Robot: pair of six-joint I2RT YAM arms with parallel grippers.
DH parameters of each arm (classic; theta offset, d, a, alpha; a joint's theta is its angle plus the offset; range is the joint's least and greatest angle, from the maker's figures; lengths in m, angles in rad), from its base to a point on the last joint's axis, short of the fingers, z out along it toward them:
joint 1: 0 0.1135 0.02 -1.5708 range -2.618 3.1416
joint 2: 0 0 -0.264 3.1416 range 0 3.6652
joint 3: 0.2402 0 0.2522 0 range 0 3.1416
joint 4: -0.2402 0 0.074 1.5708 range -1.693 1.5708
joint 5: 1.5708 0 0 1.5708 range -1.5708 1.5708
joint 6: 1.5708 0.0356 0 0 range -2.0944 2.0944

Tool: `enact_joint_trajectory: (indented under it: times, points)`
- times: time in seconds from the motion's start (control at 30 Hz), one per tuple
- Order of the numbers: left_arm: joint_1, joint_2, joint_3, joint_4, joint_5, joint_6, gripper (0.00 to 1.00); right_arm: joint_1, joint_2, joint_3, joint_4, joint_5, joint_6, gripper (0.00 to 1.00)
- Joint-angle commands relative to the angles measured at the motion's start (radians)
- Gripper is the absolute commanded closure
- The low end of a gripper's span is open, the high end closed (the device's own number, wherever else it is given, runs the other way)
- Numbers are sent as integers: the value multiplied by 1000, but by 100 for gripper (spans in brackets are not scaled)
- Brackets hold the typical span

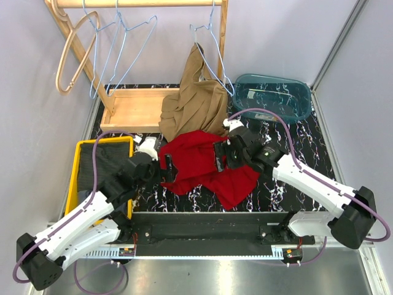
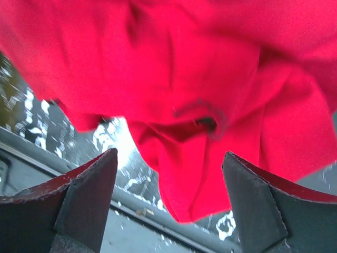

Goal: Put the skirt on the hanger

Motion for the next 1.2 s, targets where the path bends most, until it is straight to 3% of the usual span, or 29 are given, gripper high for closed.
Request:
enact_joint_trajectory:
  times: [0.0,0.23,0.37,0.57,0.8,0.9,1.03,1.17]
  points:
    - [-8,-37,-15,-63,-25,-108,1,-1,12,-20,-30,3,30,15]
    - [-25,-137,-62,-62,-17,-96,3,-1,104,-30,24,168,-16,20]
    - [-32,-130,-64,-62,-23,-90,3,-1,189,-5,35,193,-44,33]
    - [-48,-114,-67,-63,-55,-93,4,-1,242,13,37,237,-35,39]
    - [-54,-152,-23,-92,-192,-98,2,-1,86,116,-13,224,-62,14]
    - [-54,-120,103,-149,-319,-23,1,-1,52,194,-29,159,-114,9]
    - [-48,-10,398,-199,-504,132,1,-1,52,273,-37,70,-142,8]
    - [29,130,658,-218,-476,287,1,-1,62,267,-19,10,-134,8]
